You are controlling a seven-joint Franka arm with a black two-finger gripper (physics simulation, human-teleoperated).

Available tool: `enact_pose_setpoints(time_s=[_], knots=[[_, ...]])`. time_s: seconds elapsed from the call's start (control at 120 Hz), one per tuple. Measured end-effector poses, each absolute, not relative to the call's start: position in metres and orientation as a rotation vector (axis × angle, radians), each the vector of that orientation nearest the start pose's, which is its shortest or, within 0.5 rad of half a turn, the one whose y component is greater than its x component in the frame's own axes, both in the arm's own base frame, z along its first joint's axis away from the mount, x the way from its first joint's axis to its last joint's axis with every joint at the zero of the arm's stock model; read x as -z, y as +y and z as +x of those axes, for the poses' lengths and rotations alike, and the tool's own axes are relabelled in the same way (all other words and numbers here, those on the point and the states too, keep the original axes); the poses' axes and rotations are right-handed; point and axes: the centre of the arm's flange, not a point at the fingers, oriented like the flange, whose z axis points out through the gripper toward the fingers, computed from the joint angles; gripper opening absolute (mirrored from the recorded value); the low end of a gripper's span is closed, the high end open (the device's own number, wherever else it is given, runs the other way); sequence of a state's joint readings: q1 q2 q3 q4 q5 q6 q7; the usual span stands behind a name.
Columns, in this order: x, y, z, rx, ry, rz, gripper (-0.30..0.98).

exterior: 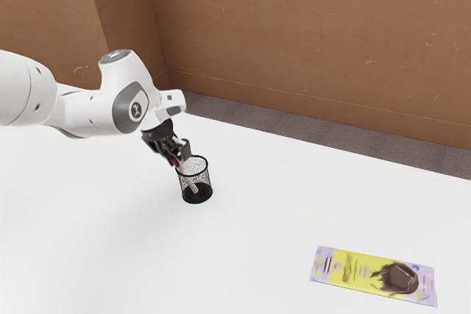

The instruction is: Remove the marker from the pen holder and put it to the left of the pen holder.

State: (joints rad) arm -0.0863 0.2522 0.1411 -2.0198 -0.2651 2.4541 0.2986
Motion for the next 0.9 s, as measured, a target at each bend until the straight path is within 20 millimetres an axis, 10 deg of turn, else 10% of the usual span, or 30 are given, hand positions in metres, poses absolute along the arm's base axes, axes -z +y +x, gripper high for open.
enact_pose_setpoints(time_s=[0.9], knots=[[-0.3493, 0.0333, 0.6118, 0.355, 0.056, -3.24, -0.04]])
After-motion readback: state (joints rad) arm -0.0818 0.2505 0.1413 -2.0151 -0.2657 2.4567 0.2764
